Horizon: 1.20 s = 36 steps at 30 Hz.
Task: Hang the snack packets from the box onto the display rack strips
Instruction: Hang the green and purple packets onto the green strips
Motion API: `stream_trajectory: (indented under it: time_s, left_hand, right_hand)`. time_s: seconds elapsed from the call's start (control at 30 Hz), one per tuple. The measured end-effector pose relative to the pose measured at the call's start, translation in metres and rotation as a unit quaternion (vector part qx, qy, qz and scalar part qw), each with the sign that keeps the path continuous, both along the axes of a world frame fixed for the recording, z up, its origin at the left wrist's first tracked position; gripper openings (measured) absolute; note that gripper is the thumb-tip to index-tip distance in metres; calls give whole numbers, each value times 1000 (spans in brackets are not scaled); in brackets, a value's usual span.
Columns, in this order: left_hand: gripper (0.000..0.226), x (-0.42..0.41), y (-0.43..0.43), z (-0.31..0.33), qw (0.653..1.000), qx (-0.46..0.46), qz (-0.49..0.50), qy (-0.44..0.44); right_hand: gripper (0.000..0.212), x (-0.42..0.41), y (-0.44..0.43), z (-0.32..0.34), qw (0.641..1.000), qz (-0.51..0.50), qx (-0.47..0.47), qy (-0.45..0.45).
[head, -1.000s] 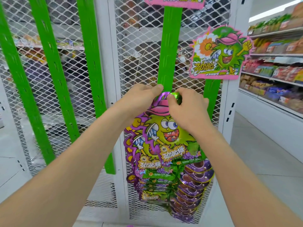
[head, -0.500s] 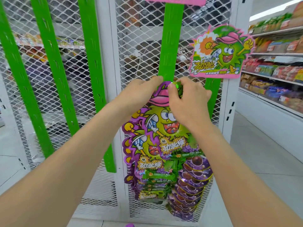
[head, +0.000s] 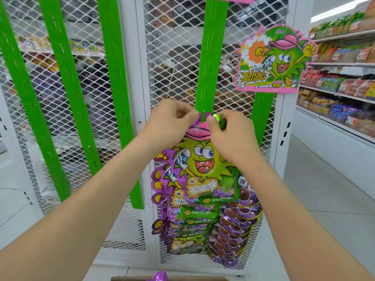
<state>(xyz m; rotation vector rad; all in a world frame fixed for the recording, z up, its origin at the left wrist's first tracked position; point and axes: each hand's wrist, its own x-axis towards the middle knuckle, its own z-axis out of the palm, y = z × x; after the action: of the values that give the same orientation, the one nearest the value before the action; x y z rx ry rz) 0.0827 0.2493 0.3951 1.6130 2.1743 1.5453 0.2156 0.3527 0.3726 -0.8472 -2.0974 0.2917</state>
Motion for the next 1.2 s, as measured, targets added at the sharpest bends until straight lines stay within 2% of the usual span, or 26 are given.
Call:
stream_trajectory:
  time_s: [0.07, 0.17, 0.23, 0.3, 0.37, 0.43, 0.47, 0.53, 0.6, 0.67, 0.8, 0.87, 0.93, 1.0, 1.03, 1.1, 1.13, 1.2]
  left_hand:
    - [11, 1, -4, -14, 994, 39, 33, 100]
    - [36, 4, -18, -47, 946, 116, 109, 282]
    - [31, 7, -32, -81, 929, 157, 110, 316]
    - [20, 4, -48, -128, 947, 132, 71, 286]
    - [18, 1, -63, -180, 971, 24, 4, 238]
    - [20, -11, -75, -245, 969, -142, -74, 186]
    - [22, -16, -79, -274, 949, -247, -109, 164]
    - [28, -29, -89, -335, 869, -443, -157, 154]
    - [38, -34, -98, -383, 814, -539, -158, 149]
    - [53, -33, -103, -423, 809, -562, -115, 129]
    - [59, -15, -100, -446, 805, -576, 12, 140]
    - [54, -12, -99, -445, 809, -575, 41, 118]
    - [42, -14, -99, -442, 840, -532, 47, 99]
    - [26, -15, -101, -442, 888, -452, 64, 63]
    - [17, -14, -100, -440, 907, -414, 62, 42]
    - [7, -11, -98, -431, 925, -379, 24, -3]
    - [6, -9, -96, -422, 919, -393, -5, -18]
    - [8, -9, -93, -401, 902, -427, -47, -25]
  right_hand:
    - [27, 2, 0, -16, 999, -3, 20, 39]
    - [43, 13, -15, -43, 985, -34, 123, 117]
    - [39, 19, -34, -71, 977, 11, 182, 114]
    - [28, 22, -53, -112, 982, 101, 153, 42]
    - [22, 23, -69, -155, 978, 173, 47, -107]
    - [17, 24, -82, -195, 931, 231, -57, -277]
    - [15, 24, -88, -210, 892, 256, -85, -363]
    - [16, 25, -97, -236, 802, 307, -104, -502]
    - [22, 26, -104, -252, 734, 340, -117, -576]
    - [21, 27, -104, -261, 702, 336, -123, -616]
    - [7, 29, -92, -265, 722, 300, -69, -619]
    - [16, 28, -88, -265, 723, 286, -42, -627]
    - [18, 26, -85, -265, 720, 290, -45, -629]
    - [11, 25, -85, -265, 723, 293, -46, -624]
    - [11, 25, -86, -267, 726, 293, -44, -621]
    - [10, 25, -88, -268, 730, 293, -46, -616]
    - [5, 25, -89, -268, 732, 292, -52, -613]
    - [17, 25, -92, -268, 743, 283, -85, -600]
